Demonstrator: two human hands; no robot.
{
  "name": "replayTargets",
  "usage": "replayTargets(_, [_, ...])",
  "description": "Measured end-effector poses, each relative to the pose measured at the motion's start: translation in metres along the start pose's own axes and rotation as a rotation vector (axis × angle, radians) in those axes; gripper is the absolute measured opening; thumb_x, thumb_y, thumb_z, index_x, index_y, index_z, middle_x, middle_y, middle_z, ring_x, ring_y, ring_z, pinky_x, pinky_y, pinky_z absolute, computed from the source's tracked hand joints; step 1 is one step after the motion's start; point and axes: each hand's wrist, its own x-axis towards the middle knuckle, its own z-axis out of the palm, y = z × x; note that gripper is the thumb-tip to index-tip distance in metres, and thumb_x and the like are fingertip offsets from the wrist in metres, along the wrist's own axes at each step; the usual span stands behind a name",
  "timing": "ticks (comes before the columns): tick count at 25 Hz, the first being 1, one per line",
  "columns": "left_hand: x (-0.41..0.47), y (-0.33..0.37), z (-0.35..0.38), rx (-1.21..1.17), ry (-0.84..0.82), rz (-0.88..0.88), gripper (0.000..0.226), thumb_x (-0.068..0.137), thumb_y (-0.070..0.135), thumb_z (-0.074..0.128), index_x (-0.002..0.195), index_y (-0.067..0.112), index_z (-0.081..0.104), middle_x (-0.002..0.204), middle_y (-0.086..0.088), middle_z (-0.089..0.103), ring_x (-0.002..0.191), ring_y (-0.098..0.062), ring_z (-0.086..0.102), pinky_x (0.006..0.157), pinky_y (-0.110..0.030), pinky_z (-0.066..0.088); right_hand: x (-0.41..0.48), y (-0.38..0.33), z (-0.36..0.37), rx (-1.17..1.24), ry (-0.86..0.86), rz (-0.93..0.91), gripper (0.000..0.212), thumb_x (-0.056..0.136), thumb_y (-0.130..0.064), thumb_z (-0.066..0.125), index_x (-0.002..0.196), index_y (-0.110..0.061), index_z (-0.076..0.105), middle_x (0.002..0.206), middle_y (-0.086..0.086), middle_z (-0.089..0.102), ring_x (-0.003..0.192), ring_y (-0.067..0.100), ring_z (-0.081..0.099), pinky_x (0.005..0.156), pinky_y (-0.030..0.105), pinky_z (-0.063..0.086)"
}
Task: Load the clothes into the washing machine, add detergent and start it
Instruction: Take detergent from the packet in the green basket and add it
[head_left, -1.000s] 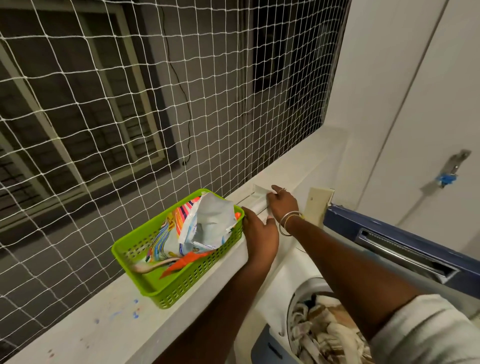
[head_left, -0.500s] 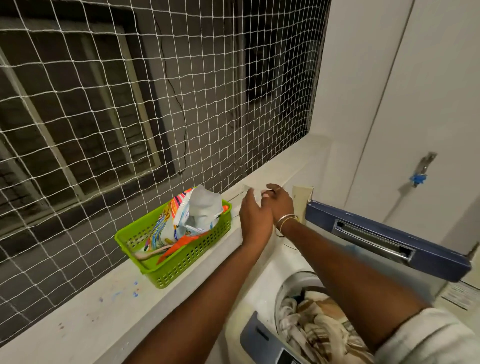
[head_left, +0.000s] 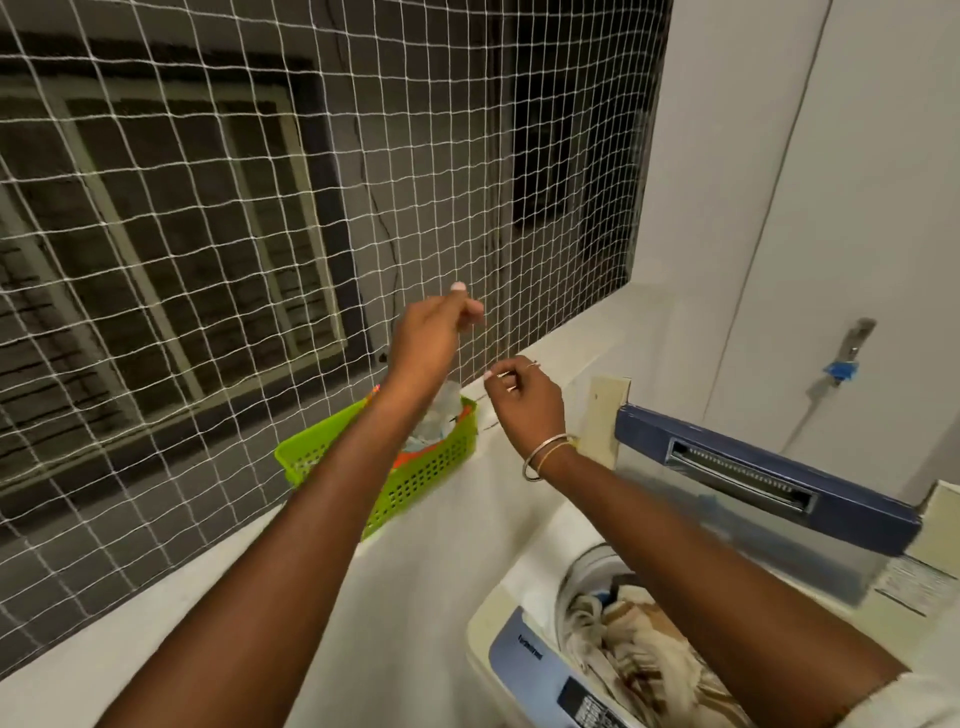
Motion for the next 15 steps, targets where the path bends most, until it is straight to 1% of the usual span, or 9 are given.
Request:
replayTargets(2, [0.006, 0.001, -0.026, -0.007, 0.008, -0.012, 0.041, 0.102, 0.037, 0.045, 0.095, 0.011, 0.075, 0.1, -0.005, 0.076, 0.098, -0.017, 0.07, 0.084, -0.031, 0.05, -0.006, -0.013, 0.011, -0.082, -0.094, -0.085, 0.007, 0.083, -0.031, 0.065, 0.085, -0.026, 0.069, 0.077, -0.009, 0.068, 0.072, 0.006, 0.062, 0.068, 0.025, 0.049])
replayTargets(4, [0.011, -0.004, -0.047, -0.022, 0.013, -0.04, 0.041, 0.104, 0.033, 0.043, 0.099, 0.004, 0.072, 0.103, -0.01, 0.075, 0.094, -0.018, 0.068, 0.085, -0.034, 0.049, -0.01, -0.027, 0.022, -0.211, -0.219, -0.184, 0.011, 0.082, -0.032, 0.064, 0.084, -0.024, 0.071, 0.081, -0.006, 0.07, 0.077, 0.011, 0.064, 0.071, 0.028, 0.052])
replayTargets(6, [0.016, -0.018, -0.06, -0.006, -0.016, -0.065, 0.042, 0.105, 0.031, 0.041, 0.103, 0.001, 0.071, 0.099, -0.011, 0.074, 0.086, -0.016, 0.066, 0.08, -0.032, 0.049, -0.01, -0.039, 0.034, -0.437, -0.304, -0.335, 0.02, 0.081, -0.04, 0.063, 0.087, -0.024, 0.074, 0.086, -0.003, 0.071, 0.085, 0.018, 0.064, 0.074, 0.033, 0.053])
replayTargets(8, [0.023, -0.035, -0.069, 0.018, -0.074, -0.089, 0.042, 0.105, 0.032, 0.04, 0.101, 0.005, 0.073, 0.096, -0.007, 0.074, 0.084, -0.013, 0.066, 0.072, -0.026, 0.047, -0.006, -0.051, 0.046, -0.695, -0.35, -0.479, 0.03, 0.081, -0.048, 0.062, 0.094, -0.024, 0.075, 0.093, 0.003, 0.071, 0.092, 0.025, 0.063, 0.074, 0.033, 0.049])
replayTargets(9, [0.026, -0.046, -0.073, 0.022, -0.109, -0.093, 0.042, 0.105, 0.034, 0.04, 0.098, 0.01, 0.073, 0.096, -0.004, 0.075, 0.085, -0.012, 0.067, 0.073, -0.025, 0.047, -0.004, -0.056, 0.051, -0.779, -0.387, -0.484, 0.032, 0.081, -0.05, 0.061, 0.097, -0.025, 0.074, 0.097, 0.005, 0.07, 0.095, 0.027, 0.063, 0.073, 0.032, 0.045])
replayTargets(11, [0.032, -0.066, -0.08, 0.04, -0.178, -0.086, 0.042, 0.105, 0.037, 0.04, 0.097, 0.014, 0.075, 0.097, -0.003, 0.076, 0.087, -0.011, 0.07, 0.077, -0.026, 0.048, 0.002, -0.061, 0.061, -0.854, -0.497, -0.39, 0.033, 0.084, -0.048, 0.059, 0.106, -0.025, 0.07, 0.109, 0.005, 0.067, 0.1, 0.03, 0.064, 0.073, 0.031, 0.04])
replayTargets(13, [0.036, -0.083, -0.084, 0.054, -0.236, -0.071, 0.044, 0.104, 0.038, 0.041, 0.097, 0.013, 0.076, 0.094, -0.004, 0.077, 0.086, -0.015, 0.072, 0.079, -0.027, 0.049, 0.005, -0.063, 0.068, -0.908, -0.583, -0.307, 0.039, 0.087, -0.045, 0.059, 0.118, -0.021, 0.062, 0.119, 0.007, 0.063, 0.107, 0.03, 0.063, 0.081, 0.034, 0.046])
replayTargets(15, [0.043, -0.096, -0.087, 0.046, -0.29, -0.061, 0.044, 0.105, 0.037, 0.039, 0.099, 0.012, 0.076, 0.094, -0.005, 0.077, 0.089, -0.018, 0.073, 0.081, -0.028, 0.05, 0.008, -0.063, 0.077, -0.953, -0.633, -0.245, 0.05, 0.088, -0.041, 0.059, 0.13, -0.015, 0.05, 0.126, 0.008, 0.06, 0.112, 0.03, 0.06, 0.088, 0.036, 0.048])
